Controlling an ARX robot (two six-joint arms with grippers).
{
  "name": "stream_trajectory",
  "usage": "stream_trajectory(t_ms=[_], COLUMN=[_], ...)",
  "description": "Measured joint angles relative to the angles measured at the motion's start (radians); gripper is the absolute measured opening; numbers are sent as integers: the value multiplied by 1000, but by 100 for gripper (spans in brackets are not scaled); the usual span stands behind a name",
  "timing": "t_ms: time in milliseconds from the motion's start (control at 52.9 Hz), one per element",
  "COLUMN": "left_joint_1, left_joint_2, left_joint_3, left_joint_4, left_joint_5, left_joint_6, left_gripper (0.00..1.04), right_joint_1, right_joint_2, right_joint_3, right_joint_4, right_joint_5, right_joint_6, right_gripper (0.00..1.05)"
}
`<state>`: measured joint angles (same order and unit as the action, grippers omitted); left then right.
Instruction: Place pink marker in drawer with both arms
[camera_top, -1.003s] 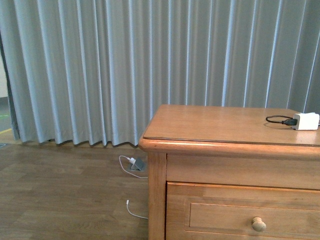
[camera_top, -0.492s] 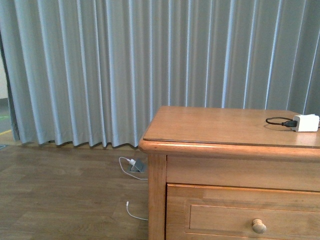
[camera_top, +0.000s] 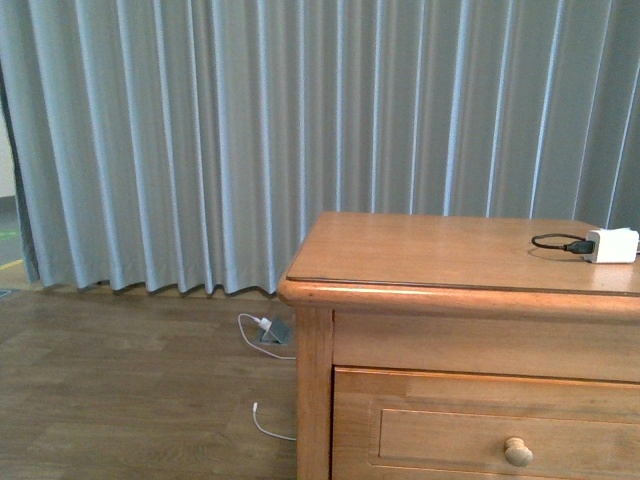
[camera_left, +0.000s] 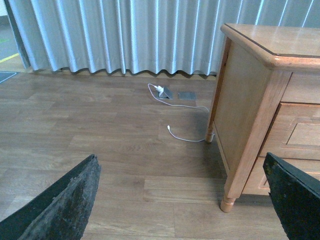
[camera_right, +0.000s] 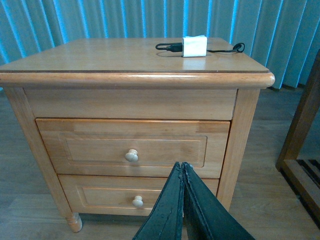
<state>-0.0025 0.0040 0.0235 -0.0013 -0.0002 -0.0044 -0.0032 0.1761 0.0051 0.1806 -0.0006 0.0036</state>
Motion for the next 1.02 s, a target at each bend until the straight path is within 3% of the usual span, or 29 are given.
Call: stream_trajectory(t_ms=[114,530,1022], left_joint_1=[0,0,0], left_joint_2=[0,0,0], left_joint_3=[0,0,0], left_joint_4=[0,0,0], left_joint_5=[-1,0,0], left_joint_6=[0,0,0], left_gripper=[99,99,99], right_joint_1=[0,0,0], right_joint_2=[-139,-172,-172], right_joint_3=[1,1,1], right_joint_4=[-171,-180,-180], right_joint_5=[0,0,0], right_joint_6=[0,-2,-2], right_gripper=[1,2,93])
